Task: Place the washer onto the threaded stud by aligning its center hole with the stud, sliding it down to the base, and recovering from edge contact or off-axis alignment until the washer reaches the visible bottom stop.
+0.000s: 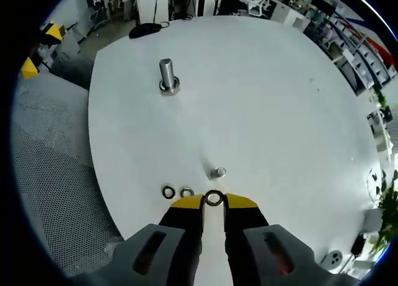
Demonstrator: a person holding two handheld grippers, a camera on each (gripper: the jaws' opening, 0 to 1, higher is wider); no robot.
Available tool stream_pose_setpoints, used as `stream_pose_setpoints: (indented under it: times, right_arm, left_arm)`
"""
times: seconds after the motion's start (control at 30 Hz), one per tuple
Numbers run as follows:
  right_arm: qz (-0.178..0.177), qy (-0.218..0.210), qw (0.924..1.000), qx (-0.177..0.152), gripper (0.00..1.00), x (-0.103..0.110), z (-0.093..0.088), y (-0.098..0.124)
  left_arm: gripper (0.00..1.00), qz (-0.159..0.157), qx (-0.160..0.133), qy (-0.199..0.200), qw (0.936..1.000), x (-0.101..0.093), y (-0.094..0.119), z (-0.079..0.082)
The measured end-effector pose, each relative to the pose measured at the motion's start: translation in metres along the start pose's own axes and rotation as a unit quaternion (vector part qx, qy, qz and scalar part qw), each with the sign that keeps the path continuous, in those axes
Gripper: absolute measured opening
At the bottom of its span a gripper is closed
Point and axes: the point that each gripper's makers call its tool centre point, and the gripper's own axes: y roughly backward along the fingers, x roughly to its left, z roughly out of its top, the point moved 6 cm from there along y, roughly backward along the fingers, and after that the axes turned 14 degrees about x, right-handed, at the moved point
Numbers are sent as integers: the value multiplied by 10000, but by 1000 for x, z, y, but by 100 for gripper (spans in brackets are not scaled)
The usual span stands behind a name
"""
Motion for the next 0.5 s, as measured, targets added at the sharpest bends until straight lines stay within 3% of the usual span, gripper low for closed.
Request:
stream_pose_setpoints:
  times: [0.27, 0.5]
  right_arm:
    - [-182, 19, 9996, -194, 13, -11, 8, 11]
    - [-273, 442, 9984, -233, 13, -4, 16, 9]
  left_arm:
    - [27, 45, 63, -110, 9999, -1, -1, -1]
    - [26, 38, 94, -124, 9999, -1, -2, -1]
